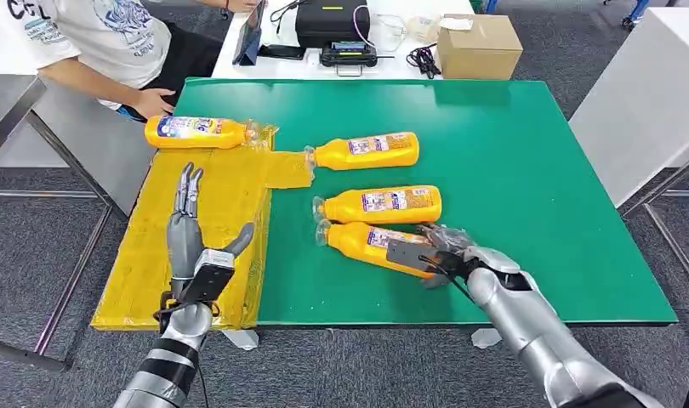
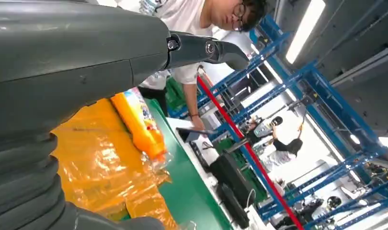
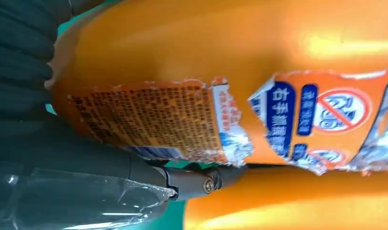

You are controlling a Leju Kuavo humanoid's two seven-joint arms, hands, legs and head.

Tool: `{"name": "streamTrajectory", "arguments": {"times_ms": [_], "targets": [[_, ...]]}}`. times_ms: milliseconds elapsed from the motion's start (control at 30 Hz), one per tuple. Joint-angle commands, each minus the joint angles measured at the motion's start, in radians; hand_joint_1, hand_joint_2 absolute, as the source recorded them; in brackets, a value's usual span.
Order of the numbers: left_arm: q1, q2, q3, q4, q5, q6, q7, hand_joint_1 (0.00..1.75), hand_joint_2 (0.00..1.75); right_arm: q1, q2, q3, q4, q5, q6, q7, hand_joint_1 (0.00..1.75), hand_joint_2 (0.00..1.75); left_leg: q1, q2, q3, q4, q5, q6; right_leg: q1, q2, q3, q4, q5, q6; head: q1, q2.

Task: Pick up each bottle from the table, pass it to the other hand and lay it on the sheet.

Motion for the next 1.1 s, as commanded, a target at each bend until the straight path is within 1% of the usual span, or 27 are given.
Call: {"name": "streamTrajectory", "arguments": {"times_ms": [33, 100, 133, 167, 200, 233, 267, 300, 367, 400, 500, 533, 700, 767, 800, 833, 867, 933, 967, 1000, 1033, 1067, 1100], "targets": [[-0.042, 0.000, -0.054, 0.080, 0.051, -0.003, -0.018, 0.00, 1.75, -0.174, 0.013, 0.130, 0.168, -0.066, 0.044, 0.003, 0.00, 1.75, 0.001, 0.004, 0.003, 0.001, -0.002, -0.002, 0.001, 0.003, 0.002, 0.001, -0.001, -0.003, 0.000, 0.000], [-0.037, -0.003, -0.052, 0.074, 0.046, -0.003, -0.018, 0.00, 1.75, -0.165, 0.011, 0.144, 0.166, -0.084, 0.023, 0.011, 0.00, 1.75, 0.002, 0.003, 0.004, 0.001, -0.003, -0.002, 0.002, 0.002, 0.003, 0.001, -0.002, -0.003, 0.000, 0.000], [-0.037, -0.004, -0.055, 0.075, 0.049, -0.003, -0.018, 0.00, 1.75, -0.162, 0.010, 0.140, 0.166, -0.092, 0.022, 0.006, 0.07, 1.75, 0.001, 0.002, 0.002, 0.000, -0.002, -0.002, 0.001, 0.001, 0.002, 0.000, -0.001, -0.002, 0.000, 0.000], [-0.038, -0.006, -0.051, 0.076, 0.059, -0.003, -0.018, 0.00, 1.75, -0.151, 0.005, 0.131, 0.163, -0.120, 0.014, -0.004, 0.80, 1.75, 0.001, 0.001, 0.001, 0.000, -0.001, -0.001, 0.001, 0.001, 0.001, 0.000, -0.001, -0.002, 0.000, 0.000], [-0.039, -0.003, -0.065, 0.080, 0.065, -0.003, -0.018, 0.00, 1.75, -0.147, -0.008, 0.136, 0.157, -0.135, 0.017, -0.013, 1.36, 1.75, 0.001, 0.001, 0.002, 0.000, -0.002, -0.002, 0.001, 0.001, 0.003, 0.000, -0.002, -0.002, 0.000, 0.000], [-0.039, -0.004, -0.071, 0.085, 0.076, -0.003, -0.018, 0.00, 1.75, -0.140, -0.019, 0.140, 0.147, -0.138, 0.006, -0.015, 1.69, 1.75, 0.001, 0.000, 0.002, 0.000, -0.002, -0.002, 0.001, 0.000, 0.003, 0.000, -0.002, -0.002, 0.000, 0.000], [-0.039, -0.001, -0.082, 0.092, 0.079, -0.003, -0.018, 0.00, 1.75, -0.134, -0.023, 0.141, 0.138, -0.155, 0.007, -0.021, 1.75, 1.75, 0.000, 0.000, 0.001, 0.000, -0.001, -0.001, 0.000, 0.000, 0.001, 0.000, -0.001, -0.002, 0.000, 0.000], [-0.036, -0.005, -0.081, 0.087, 0.090, -0.003, -0.018, 0.00, 1.75, -0.126, -0.027, 0.141, 0.129, -0.163, -0.008, -0.018, 1.75, 1.75, 0.001, 0.000, 0.002, 0.000, -0.002, -0.002, 0.001, 0.000, 0.003, 0.000, -0.002, -0.003, 0.000, 0.000], [-0.035, -0.006, -0.086, 0.090, 0.091, -0.003, -0.018, 0.00, 1.75, -0.115, -0.021, 0.135, 0.123, -0.175, -0.020, -0.020, 1.75, 1.75, 0.001, -0.001, 0.001, 0.000, -0.001, -0.001, 0.001, -0.001, 0.001, 0.000, -0.001, -0.002, 0.000, 0.000], [-0.032, -0.007, -0.092, 0.080, 0.094, -0.003, -0.018, 0.00, 1.75, -0.099, -0.022, 0.125, 0.105, -0.187, -0.054, -0.022, 1.75, 1.75, 0.001, 0.000, 0.002, 0.000, -0.002, -0.002, 0.002, -0.001, 0.003, 0.000, -0.002, -0.003, 0.000, 0.000], [-0.028, -0.011, -0.089, 0.078, 0.085, -0.003, -0.018, 0.00, 1.75, -0.076, -0.024, 0.118, 0.072, -0.202, -0.089, -0.025, 1.75, 1.75, 0.001, 0.000, 0.001, 0.000, -0.001, -0.002, 0.001, 0.000, 0.001, -0.001, -0.001, -0.002, 0.000, 0.000], [-0.029, -0.010, -0.091, 0.079, 0.086, -0.003, -0.018, 0.00, 1.75, -0.071, -0.024, 0.116, 0.066, -0.205, -0.097, -0.025, 1.75, 1.75, 0.001, -0.001, -0.001, 0.000, -0.001, -0.001, 0.001, -0.001, 0.000, -0.001, -0.001, -0.002, 0.000, 0.000], [-0.029, -0.010, -0.091, 0.079, 0.086, -0.003, -0.018, 0.00, 1.75, -0.071, -0.024, 0.116, 0.066, -0.205, -0.097, -0.025, 1.75, 1.75, 0.001, 0.001, 0.001, 0.000, -0.002, -0.002, 0.001, 0.000, 0.001, 0.000, -0.001, -0.002, 0.000, 0.000], [-0.029, -0.010, -0.091, 0.079, 0.086, -0.003, -0.018, 0.00, 1.75, -0.071, -0.024, 0.116, 0.066, -0.205, -0.097, -0.025, 1.75, 1.75, 0.000, 0.000, -0.001, 0.000, -0.001, -0.001, 0.001, 0.000, -0.001, 0.000, 0.000, -0.001, 0.000, 0.000], [-0.029, -0.009, -0.086, 0.080, 0.089, -0.003, -0.018, 0.00, 1.75, -0.057, -0.023, 0.105, 0.046, -0.213, -0.120, -0.029, 1.75, 1.75, 0.001, 0.000, 0.001, 0.000, -0.002, -0.002, 0.001, 0.000, 0.001, 0.000, -0.001, -0.002, 0.000, 0.000], [-0.031, -0.009, -0.091, 0.090, 0.101, -0.003, -0.018, 0.00, 1.75, -0.041, -0.020, 0.093, 0.031, -0.223, -0.143, -0.035, 1.75, 1.75, 0.001, 0.000, 0.000, 0.000, -0.001, -0.001, 0.001, 0.000, 0.000, -0.001, -0.001, -0.002, 0.000, 0.000], [-0.024, -0.007, -0.089, 0.079, 0.102, -0.003, -0.018, 0.00, 1.75, -0.007, -0.011, 0.064, -0.006, -0.242, -0.184, -0.054, 1.75, 1.75, 0.001, 0.000, 0.002, 0.000, -0.002, -0.002, 0.001, 0.000, 0.002, -0.001, -0.001, -0.002, 0.000, 0.000], [-0.019, 0.001, -0.109, 0.074, 0.125, -0.003, -0.018, 0.00, 1.75, 0.065, 0.010, 0.000, -0.087, -0.294, -0.244, -0.123, 1.75, 1.75, 0.001, 0.000, 0.000, -0.001, -0.001, -0.001, 0.001, -0.001, 0.000, -0.001, -0.001, -0.002, 0.000, 0.000], [-0.017, 0.001, -0.117, 0.067, 0.139, -0.003, -0.018, 0.00, 1.75, 0.098, 0.030, -0.027, -0.139, -0.298, -0.290, -0.186, 1.75, 1.75, 0.002, 0.000, 0.002, 0.000, -0.002, -0.002, 0.002, -0.001, 0.002, -0.001, -0.002, -0.003, 0.000, 0.000], [-0.020, 0.004, -0.133, 0.071, 0.187, -0.018, -0.018, 0.00, 1.75, 0.159, 0.079, -0.090, -0.224, -0.340, -0.330, -0.282, 1.75, 1.75, 0.002, 0.000, 0.004, 0.000, -0.003, -0.003, 0.003, 0.000, 0.004, -0.001, -0.003, -0.004, 0.000, 0.000], [-0.021, 0.000, -0.130, 0.073, 0.214, -0.040, -0.018, 0.00, 1.75, 0.206, 0.117, -0.129, -0.302, -0.339, -0.376, -0.343, 1.75, 1.75, 0.003, 0.001, 0.005, 0.000, -0.005, -0.004, 0.003, 0.001, 0.005, -0.001, -0.004, -0.005, 0.000, 0.000], [-0.019, -0.005, -0.119, 0.074, 0.241, -0.070, -0.018, 0.00, 1.75, 0.235, 0.146, -0.156, -0.350, -0.352, -0.387, -0.369, 1.75, 1.75, 0.003, 0.002, 0.005, -0.001, -0.005, -0.004, 0.003, 0.001, 0.006, -0.002, -0.004, -0.005, 0.000, 0.000], [-0.018, -0.021, -0.082, 0.084, 0.301, -0.142, -0.018, 0.00, 1.75, 0.281, 0.198, -0.201, -0.444, -0.367, -0.429, -0.404, 1.75, 1.75, 0.002, 0.000, 0.000, -0.001, -0.002, -0.002, 0.002, 0.000, 0.000, -0.001, -0.001, -0.003, 0.000, 0.000]]}}
